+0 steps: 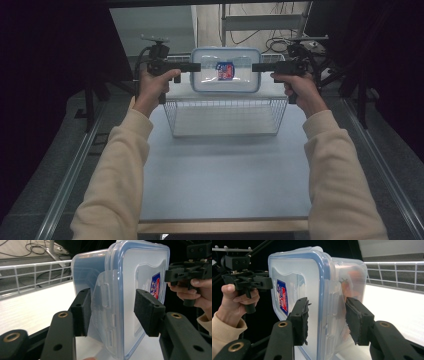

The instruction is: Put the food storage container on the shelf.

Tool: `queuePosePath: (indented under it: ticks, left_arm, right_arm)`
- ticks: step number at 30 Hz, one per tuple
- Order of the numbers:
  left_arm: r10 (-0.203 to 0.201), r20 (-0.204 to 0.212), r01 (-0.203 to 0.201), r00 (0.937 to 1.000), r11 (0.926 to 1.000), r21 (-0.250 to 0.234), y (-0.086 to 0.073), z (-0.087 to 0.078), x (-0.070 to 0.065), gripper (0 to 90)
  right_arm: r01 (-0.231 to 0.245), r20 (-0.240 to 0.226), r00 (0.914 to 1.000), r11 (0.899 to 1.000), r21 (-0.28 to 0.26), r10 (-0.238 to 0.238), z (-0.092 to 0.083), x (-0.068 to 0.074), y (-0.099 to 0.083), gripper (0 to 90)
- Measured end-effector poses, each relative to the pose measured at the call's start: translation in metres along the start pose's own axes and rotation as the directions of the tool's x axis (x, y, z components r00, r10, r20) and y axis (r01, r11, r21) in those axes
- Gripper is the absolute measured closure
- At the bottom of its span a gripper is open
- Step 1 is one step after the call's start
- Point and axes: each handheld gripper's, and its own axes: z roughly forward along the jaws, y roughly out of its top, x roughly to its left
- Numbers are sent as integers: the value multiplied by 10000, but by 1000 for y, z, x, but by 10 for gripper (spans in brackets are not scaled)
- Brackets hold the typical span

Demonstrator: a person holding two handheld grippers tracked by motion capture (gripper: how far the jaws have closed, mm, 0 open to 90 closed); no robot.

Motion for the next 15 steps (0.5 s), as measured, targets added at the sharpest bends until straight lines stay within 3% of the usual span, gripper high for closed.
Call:
queuePosePath:
  ticks: [3, 10, 15]
  left_arm:
    - [-311, -19, 312, 9995, 9993, 216, -1, 6, 7, 490]
    - [-695, -46, 696, 9976, 9975, 116, 1, 12, 10, 487]
    - [-1576, 37, 1576, 9875, 9875, -66, 4, 17, 19, 484]
  right_arm:
    - [-87, 186, 9998, 9998, 167, 83, 6, -5, 2, 535]
    - [-451, 340, 9984, 9988, 215, 443, 10, -11, 6, 524]
    - [-1013, 552, 9935, 9944, 306, 996, 16, -15, 13, 510]
